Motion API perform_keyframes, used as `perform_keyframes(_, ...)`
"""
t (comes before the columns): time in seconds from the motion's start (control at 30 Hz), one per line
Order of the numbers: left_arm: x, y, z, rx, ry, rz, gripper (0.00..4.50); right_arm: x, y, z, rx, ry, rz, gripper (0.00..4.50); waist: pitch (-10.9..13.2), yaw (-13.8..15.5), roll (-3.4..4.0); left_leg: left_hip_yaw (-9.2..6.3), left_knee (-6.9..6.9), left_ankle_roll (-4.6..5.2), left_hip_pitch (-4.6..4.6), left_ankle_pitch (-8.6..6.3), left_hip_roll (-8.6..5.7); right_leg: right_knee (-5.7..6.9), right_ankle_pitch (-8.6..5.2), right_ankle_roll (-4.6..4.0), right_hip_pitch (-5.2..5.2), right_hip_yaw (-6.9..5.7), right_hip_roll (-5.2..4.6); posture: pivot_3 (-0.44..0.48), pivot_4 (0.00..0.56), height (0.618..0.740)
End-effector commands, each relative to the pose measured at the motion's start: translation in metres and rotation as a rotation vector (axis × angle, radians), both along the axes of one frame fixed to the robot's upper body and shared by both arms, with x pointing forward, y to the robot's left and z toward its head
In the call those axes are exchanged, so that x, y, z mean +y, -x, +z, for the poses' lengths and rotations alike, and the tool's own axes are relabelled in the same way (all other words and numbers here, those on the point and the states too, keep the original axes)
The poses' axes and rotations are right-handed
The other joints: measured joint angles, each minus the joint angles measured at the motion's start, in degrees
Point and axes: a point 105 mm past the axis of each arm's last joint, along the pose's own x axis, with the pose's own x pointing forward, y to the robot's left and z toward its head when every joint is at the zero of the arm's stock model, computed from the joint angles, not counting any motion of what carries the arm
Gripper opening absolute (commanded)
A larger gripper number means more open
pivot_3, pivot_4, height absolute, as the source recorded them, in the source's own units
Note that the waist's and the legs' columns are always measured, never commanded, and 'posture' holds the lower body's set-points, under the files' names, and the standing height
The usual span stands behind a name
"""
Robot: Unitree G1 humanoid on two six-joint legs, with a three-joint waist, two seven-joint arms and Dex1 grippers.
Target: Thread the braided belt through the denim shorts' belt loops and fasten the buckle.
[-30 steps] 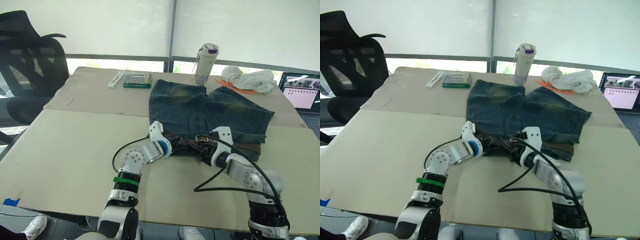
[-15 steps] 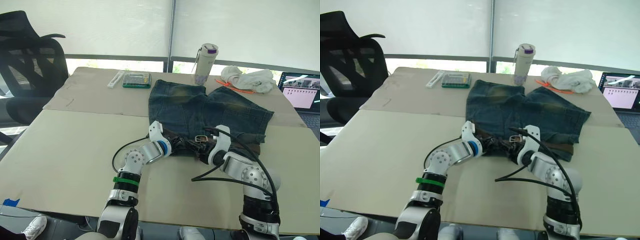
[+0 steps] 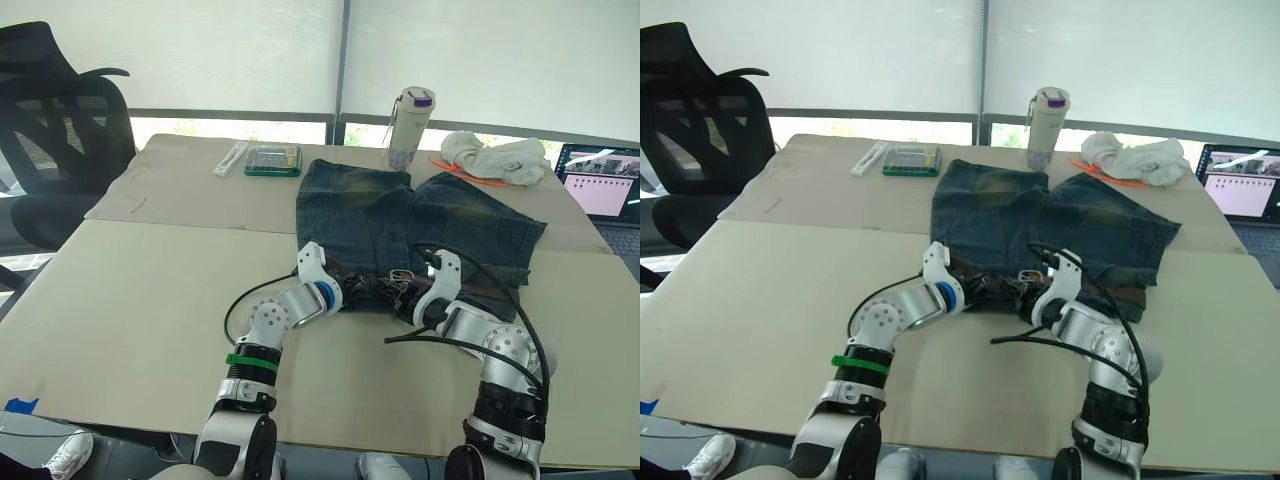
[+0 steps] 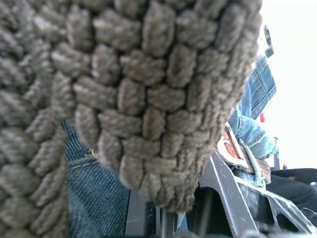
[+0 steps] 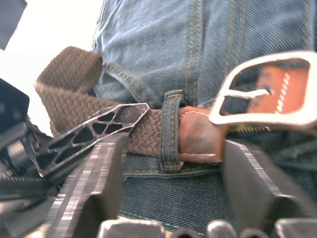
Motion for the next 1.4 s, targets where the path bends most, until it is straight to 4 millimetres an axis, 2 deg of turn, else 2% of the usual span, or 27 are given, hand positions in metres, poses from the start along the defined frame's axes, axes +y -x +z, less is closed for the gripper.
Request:
perform_keyframes(0.03,-0.057,0.017,0.042,-0.074,0.109,-0.141,0.0,0.01,0.003,0.017,-0.054,-0.038,0.055,1.13,0.0,-0.03,0.0,0.0,0.0,0.0,0.0,0.0,0.0,0.0,0.0,0.0,0.0,0.0,0.0,0.0,0.15,0.737)
perform_keyframes(0.13,-0.056,0.017,0.041,-0.073,0.107,-0.14,0.0,0.01,0.004,0.019,-0.06,-0.044,0.054,0.1,0.0,-0.03,0.0,0.0,0.0,0.0,-0.01,0.0,0.0,-0.01,0.0,0.0,0.0,0.0,0.0,0.0,0.15,0.737)
perform_keyframes(0.27,-0.054,0.015,0.04,-0.074,0.103,-0.131,0.0,0.006,0.004,0.025,-0.081,-0.041,0.044,0.04,0.0,-0.04,0.0,0.0,0.0,0.0,-0.01,0.0,0.0,-0.01,0.0,0.0,0.0,0.0,0.0,0.0,0.15,0.737)
perform_keyframes(0.5,-0.046,0.013,0.037,-0.079,0.101,-0.119,0.0,-0.012,0.0,0.042,-0.138,-0.036,-0.017,0.04,0.0,-0.01,0.0,0.0,0.0,0.0,-0.05,0.0,0.0,-0.03,0.0,0.0,-0.02,-0.02,-0.01,0.0,0.15,0.737)
perform_keyframes(0.53,-0.046,0.014,0.036,-0.08,0.102,-0.125,0.75,-0.014,-0.001,0.044,-0.145,-0.039,-0.024,0.0,0.0,-0.02,0.01,0.0,0.0,0.0,-0.06,0.0,0.0,-0.03,0.0,0.0,-0.03,-0.02,-0.01,0.0,0.15,0.737)
perform_keyframes(0.57,-0.046,0.014,0.035,-0.083,0.1,-0.129,0.95,-0.015,-0.001,0.045,-0.149,-0.043,-0.03,0.0,0.0,0.0,0.0,0.0,0.0,0.0,-0.07,0.0,0.0,-0.03,0.0,0.0,-0.04,-0.02,-0.01,0.0,0.15,0.737)
perform_keyframes(0.63,-0.045,0.015,0.033,-0.085,0.085,-0.132,1.72,-0.015,-0.002,0.047,-0.152,-0.054,-0.035,0.0,0.0,0.0,0.01,0.0,0.0,0.0,-0.07,0.0,-0.01,-0.03,0.0,0.0,-0.04,-0.02,-0.01,0.0,0.15,0.737)
perform_keyframes(0.73,-0.042,0.012,0.028,-0.086,0.035,-0.119,2.63,-0.017,-0.002,0.05,-0.16,-0.083,-0.05,0.0,0.0,-0.02,0.01,-0.01,-0.02,0.0,-0.07,0.0,0.0,-0.03,0.0,0.01,-0.04,-0.02,-0.01,0.0,0.15,0.737)
perform_keyframes(0.77,-0.041,0.012,0.026,-0.085,0.023,-0.115,2.82,-0.019,-0.003,0.051,-0.162,-0.098,-0.059,0.0,0.0,-0.02,0.0,-0.01,-0.02,0.0,-0.07,0.0,0.0,-0.04,0.0,0.01,-0.04,-0.02,-0.01,0.0,0.15,0.737)
perform_keyframes(0.83,-0.039,0.011,0.024,-0.085,0.014,-0.114,3.04,-0.021,-0.004,0.053,-0.164,-0.135,-0.076,0.0,0.0,-0.04,0.01,-0.01,-0.02,0.0,-0.07,0.0,0.0,-0.03,0.0,0.0,-0.04,-0.02,-0.01,0.0,0.15,0.737)
perform_keyframes(0.97,-0.037,0.012,0.02,-0.085,-0.001,-0.119,3.04,-0.022,-0.003,0.051,-0.145,-0.17,-0.088,0.0,0.0,-0.04,0.01,0.0,-0.02,0.0,-0.07,0.0,0.0,-0.04,0.0,0.0,-0.04,-0.02,-0.01,0.0,0.15,0.737)
perform_keyframes(1.13,-0.036,0.012,0.019,-0.076,-0.004,-0.116,3.04,-0.016,-0.003,0.042,-0.138,-0.106,-0.07,0.0,0.0,-0.16,0.01,0.0,-0.02,0.0,-0.06,0.0,0.0,-0.04,-0.01,0.01,-0.04,-0.02,0.0,0.0,0.15,0.737)
perform_keyframes(1.2,-0.036,0.012,0.019,-0.076,-0.005,-0.114,3.05,-0.015,-0.005,0.039,-0.137,-0.1,-0.072,0.8,0.0,-0.24,0.01,0.0,-0.02,0.0,-0.06,0.0,0.0,-0.04,-0.01,0.01,-0.04,-0.02,-0.01,0.0,0.15,0.737)
perform_keyframes(1.37,-0.036,0.011,0.019,-0.076,-0.006,-0.111,3.05,-0.015,-0.01,0.035,-0.135,-0.085,-0.095,2.44,-0.01,-0.73,0.01,0.0,-0.02,0.0,-0.03,0.0,0.0,-0.03,-0.01,0.01,-0.02,-0.02,0.0,0.0,0.15,0.737)
perform_keyframes(1.4,-0.035,0.011,0.019,-0.075,-0.006,-0.11,3.05,-0.015,-0.011,0.034,-0.133,-0.087,-0.101,2.44,-0.01,-0.85,0.02,0.0,-0.03,0.0,-0.03,0.0,0.0,-0.03,-0.01,0.01,-0.02,-0.02,0.0,0.0,0.15,0.737)
